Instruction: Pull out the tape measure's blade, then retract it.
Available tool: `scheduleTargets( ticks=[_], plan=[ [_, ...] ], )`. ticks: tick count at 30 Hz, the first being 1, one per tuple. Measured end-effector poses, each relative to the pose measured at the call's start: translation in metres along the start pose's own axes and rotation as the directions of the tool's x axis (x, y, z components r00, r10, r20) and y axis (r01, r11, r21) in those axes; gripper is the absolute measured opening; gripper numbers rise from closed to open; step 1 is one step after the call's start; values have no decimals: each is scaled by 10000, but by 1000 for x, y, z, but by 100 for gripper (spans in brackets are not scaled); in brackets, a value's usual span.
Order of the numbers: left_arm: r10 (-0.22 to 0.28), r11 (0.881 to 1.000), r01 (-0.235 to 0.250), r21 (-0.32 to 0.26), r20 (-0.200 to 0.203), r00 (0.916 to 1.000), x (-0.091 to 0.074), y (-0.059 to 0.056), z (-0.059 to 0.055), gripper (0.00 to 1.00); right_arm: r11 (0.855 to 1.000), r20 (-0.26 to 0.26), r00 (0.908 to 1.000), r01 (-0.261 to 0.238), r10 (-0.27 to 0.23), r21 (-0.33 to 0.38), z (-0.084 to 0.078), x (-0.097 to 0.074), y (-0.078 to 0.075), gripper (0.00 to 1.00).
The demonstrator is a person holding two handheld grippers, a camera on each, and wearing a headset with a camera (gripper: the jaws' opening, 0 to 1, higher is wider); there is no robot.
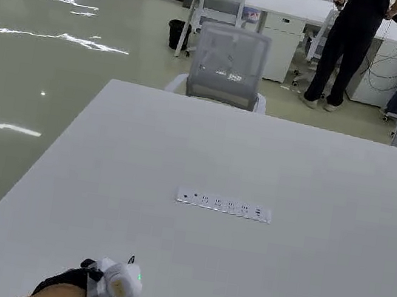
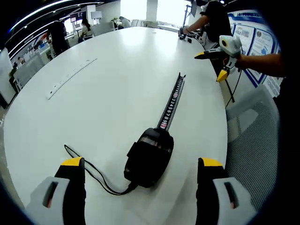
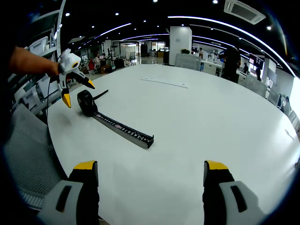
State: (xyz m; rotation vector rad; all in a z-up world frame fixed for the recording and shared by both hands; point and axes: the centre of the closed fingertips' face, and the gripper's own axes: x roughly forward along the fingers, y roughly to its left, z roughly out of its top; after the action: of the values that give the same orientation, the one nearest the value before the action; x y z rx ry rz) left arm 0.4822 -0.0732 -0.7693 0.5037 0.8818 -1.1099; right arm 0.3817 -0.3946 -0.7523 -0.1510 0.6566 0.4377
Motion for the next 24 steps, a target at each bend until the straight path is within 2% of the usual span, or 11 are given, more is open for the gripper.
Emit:
scheduleTargets(
  ticks=[2,8,11,12,14,15,18,19,20,21,24],
  plan=[
    [142,9991,-121,-416,492,9987,-7,-1,-5,99,10000,24,10000,-44,44,-19,1,0,3,96],
    [612,9917,-472,-1192,1165,9913,-29,-9,-23,99,9997,96,9996,-252,252,-52,-2,0,13,96],
    [958,9800,-542,-1913,2154,9718,-43,-10,-21,98,9996,106,9995,-292,292,-35,-5,-1,16,96],
    [841,9717,-178,-2356,2745,9579,-48,-16,-19,98,9996,108,9995,-285,285,-11,-6,-2,17,96],
    [138,9569,835,-2782,3307,9436,-55,-32,-19,99,9996,83,9996,-286,286,32,-8,-3,18,96],
    [310,9644,672,-2560,3612,9320,-60,-33,-22,99,9996,73,9995,-294,293,54,-9,-4,19,96],
    [926,9718,-257,-2346,2788,9559,-67,-28,-50,93,9996,4,9997,-264,264,69,-14,-5,18,96],
    [1001,9685,-271,-2477,2870,9527,-69,-27,-52,92,9996,-3,9997,-253,253,103,-15,-5,17,96],
    [1381,9578,-452,-2840,3163,9386,-73,-21,-54,95,9996,-18,9997,-236,236,126,-17,-6,17,96],
    [1570,9513,-542,-3036,3256,9324,-77,-17,-56,99,9996,-25,9997,-227,227,139,-16,-7,18,96],
    [1750,9398,-612,-3363,3194,9313,-86,-17,-67,99,9996,-68,9998,-203,205,177,-19,-7,17,96]
  ],
)
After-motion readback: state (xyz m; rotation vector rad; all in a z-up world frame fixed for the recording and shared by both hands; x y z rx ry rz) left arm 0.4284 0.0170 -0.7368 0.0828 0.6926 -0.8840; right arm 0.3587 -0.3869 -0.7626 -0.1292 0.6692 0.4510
